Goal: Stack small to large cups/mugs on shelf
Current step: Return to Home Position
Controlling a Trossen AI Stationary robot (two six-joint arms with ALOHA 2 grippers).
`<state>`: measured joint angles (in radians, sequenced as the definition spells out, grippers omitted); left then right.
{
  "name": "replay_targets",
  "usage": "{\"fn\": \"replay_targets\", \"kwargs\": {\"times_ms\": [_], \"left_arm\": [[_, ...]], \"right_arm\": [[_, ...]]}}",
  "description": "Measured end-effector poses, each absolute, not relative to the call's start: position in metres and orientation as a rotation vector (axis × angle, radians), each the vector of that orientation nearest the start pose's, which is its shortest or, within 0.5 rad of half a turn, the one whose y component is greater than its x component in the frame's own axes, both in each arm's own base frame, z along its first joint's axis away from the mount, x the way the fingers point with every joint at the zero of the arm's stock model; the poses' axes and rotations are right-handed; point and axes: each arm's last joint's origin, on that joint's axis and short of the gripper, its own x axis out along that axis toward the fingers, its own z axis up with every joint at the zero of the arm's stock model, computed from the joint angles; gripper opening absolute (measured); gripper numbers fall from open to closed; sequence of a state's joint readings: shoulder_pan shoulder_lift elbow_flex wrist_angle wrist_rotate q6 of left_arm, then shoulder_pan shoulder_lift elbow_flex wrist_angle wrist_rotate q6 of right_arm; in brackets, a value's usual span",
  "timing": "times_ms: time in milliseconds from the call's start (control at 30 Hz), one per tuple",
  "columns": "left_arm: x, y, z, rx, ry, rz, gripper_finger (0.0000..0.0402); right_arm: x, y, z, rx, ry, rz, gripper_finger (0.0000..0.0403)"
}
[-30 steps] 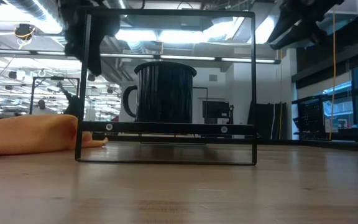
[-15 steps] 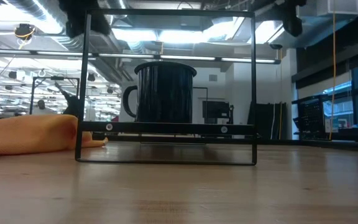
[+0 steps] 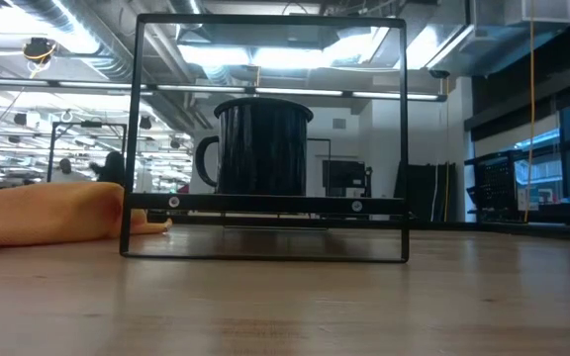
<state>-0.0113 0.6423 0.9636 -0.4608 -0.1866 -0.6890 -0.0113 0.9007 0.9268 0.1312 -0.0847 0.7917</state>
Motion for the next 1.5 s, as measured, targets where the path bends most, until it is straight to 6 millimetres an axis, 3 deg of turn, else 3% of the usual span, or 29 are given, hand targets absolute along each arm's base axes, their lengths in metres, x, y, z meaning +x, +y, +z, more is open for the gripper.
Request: {"fn": "replay_targets", "kwargs": {"times_ms": [133, 333, 500, 600, 700, 800, 1100, 1500], "left_arm": [[0.098, 0.001, 0.412, -0.489, -0.183, 0.045, 0.0047], [0.062, 0.002, 0.418, -0.394, -0.29, 0.034, 0.0047], [0.047, 0.002, 0.417, -0.352, -0.313, 0.039, 0.0047], [0.041, 0.003, 0.415, -0.331, -0.331, 0.046, 0.0047], [0.038, 0.003, 0.4, -0.33, -0.353, 0.056, 0.0047], [0.036, 0.003, 0.38, -0.333, -0.405, 0.052, 0.0047], [0.042, 0.001, 0.32, -0.302, -0.504, -0.012, 0.0047], [0.055, 0.001, 0.28, -0.275, -0.37, 0.019, 0.0047]], "right_arm": [[0.184, 0.002, 0.417, 0.651, -0.358, 0.272, 0.0109], [0.164, 0.005, 0.427, 0.544, -0.402, 0.357, 0.0109], [0.156, 0.006, 0.418, 0.572, -0.266, 0.354, 0.0109], [0.149, 0.014, 0.425, 0.401, -0.328, 0.503, 0.0109], [0.136, 0.019, 0.434, 0.243, -0.416, 0.646, 0.0109], [0.126, 0.02, 0.434, 0.222, -0.443, 0.659, 0.0109], [0.11, 0.017, 0.374, 0.221, -0.513, 0.589, 0.0109], [0.085, 0.014, 0.292, 0.229, -0.557, 0.501, 0.0109]]}}
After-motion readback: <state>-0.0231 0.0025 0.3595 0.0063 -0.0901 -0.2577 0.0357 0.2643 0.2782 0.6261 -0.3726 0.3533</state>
